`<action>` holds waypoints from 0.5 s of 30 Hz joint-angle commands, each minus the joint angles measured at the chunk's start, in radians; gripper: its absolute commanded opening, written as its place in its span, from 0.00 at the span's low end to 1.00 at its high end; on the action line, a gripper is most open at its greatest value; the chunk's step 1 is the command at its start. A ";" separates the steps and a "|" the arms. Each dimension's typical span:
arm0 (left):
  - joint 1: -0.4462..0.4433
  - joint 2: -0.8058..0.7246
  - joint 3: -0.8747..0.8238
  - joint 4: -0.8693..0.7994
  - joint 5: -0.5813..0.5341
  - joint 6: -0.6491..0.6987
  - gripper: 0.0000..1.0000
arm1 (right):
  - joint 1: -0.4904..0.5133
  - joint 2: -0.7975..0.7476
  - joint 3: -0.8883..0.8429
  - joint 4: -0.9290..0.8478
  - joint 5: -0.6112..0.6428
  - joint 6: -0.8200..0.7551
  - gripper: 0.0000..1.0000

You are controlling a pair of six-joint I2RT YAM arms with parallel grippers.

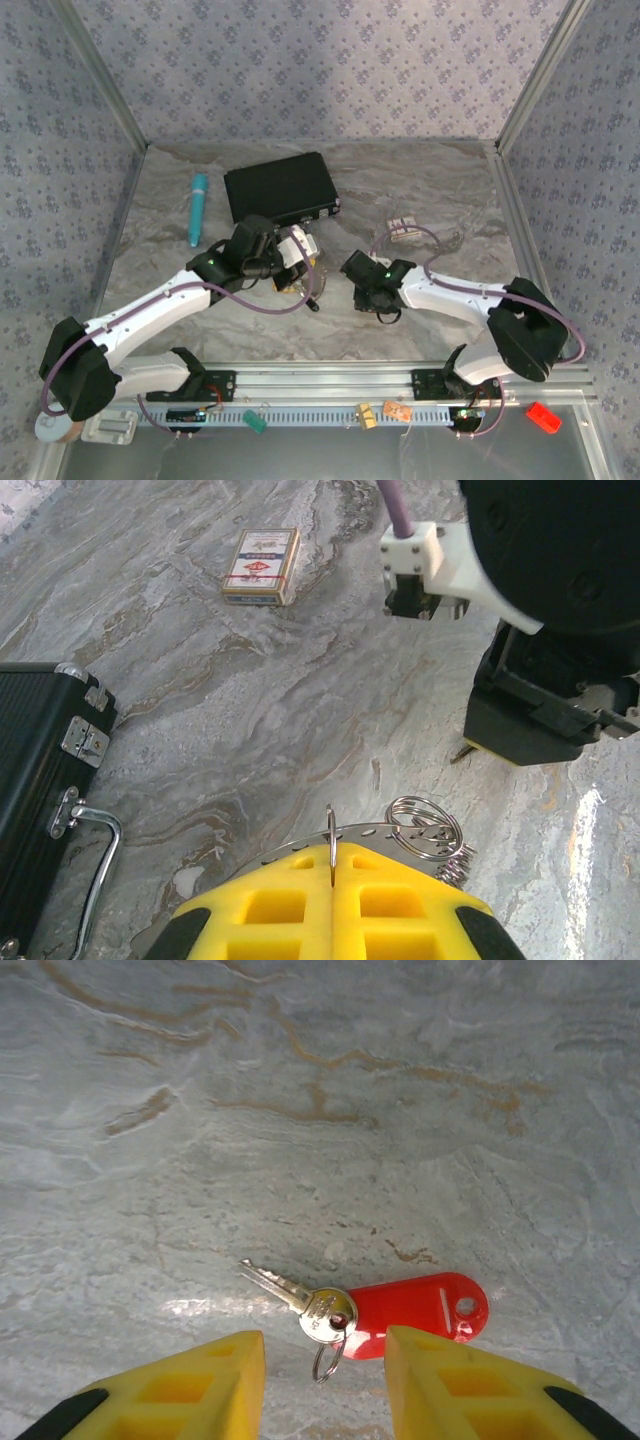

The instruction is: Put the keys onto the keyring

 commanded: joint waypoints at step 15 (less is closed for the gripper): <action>-0.010 -0.021 -0.015 0.020 0.025 0.007 0.00 | 0.025 0.075 0.018 -0.020 -0.017 0.106 0.28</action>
